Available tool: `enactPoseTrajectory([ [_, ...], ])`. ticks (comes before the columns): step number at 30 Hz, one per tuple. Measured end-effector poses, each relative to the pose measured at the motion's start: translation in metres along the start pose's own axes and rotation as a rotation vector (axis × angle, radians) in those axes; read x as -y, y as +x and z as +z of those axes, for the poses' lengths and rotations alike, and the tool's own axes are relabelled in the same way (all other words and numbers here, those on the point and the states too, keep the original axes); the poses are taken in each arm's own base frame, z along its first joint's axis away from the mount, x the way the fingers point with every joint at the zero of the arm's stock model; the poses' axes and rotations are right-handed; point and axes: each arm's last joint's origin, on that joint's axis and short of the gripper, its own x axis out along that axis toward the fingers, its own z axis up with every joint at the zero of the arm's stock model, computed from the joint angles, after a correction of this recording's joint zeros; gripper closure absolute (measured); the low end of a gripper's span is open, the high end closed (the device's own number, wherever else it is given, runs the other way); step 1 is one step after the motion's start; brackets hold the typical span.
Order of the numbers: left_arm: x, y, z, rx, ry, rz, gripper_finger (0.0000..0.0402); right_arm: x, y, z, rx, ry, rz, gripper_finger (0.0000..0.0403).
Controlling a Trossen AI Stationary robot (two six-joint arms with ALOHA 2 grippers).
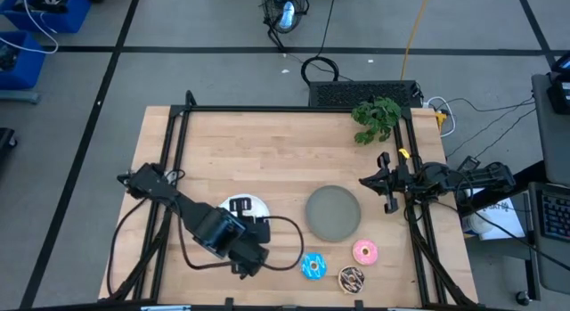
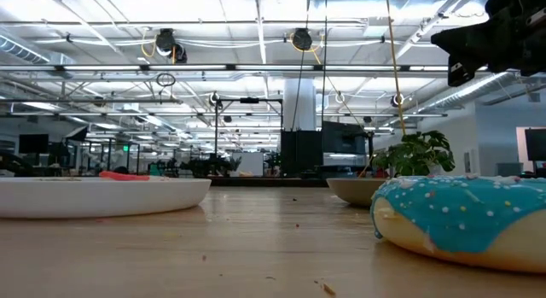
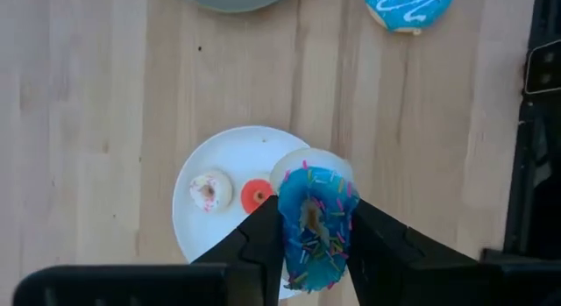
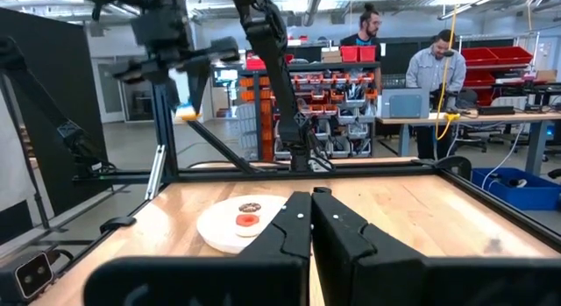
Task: Pick & Place donuts
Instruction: Put the small blue donut on the white plate
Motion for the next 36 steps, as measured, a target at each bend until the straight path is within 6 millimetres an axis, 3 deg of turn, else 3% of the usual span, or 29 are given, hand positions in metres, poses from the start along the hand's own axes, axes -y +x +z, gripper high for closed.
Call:
enactPoseTrajectory([
  [6,-0.037,-0.024,-0.013,0.046,-0.092,0.007,0.0293,0.000,0.000,0.000,0.000,0.000,0.000,0.0403],
  [10,-0.066,-0.021,-0.030,0.044,-0.205,0.067,0.0293,0.000,0.000,0.000,0.000,0.000,0.000,0.0403],
  [15,-0.088,0.019,-0.049,0.005,-0.289,0.052,0.0293,0.000,0.000,0.000,0.000,-0.003,0.000,0.0403],
  [24,-0.093,0.124,-0.069,-0.104,-0.276,-0.074,0.0293,0.000,0.000,0.000,0.000,-0.004,0.000,0.0403],
  [36,-0.090,0.168,-0.096,-0.106,-0.330,-0.114,0.0293,0.000,0.000,-0.001,-0.007,0.000,-0.002,0.0403],
])
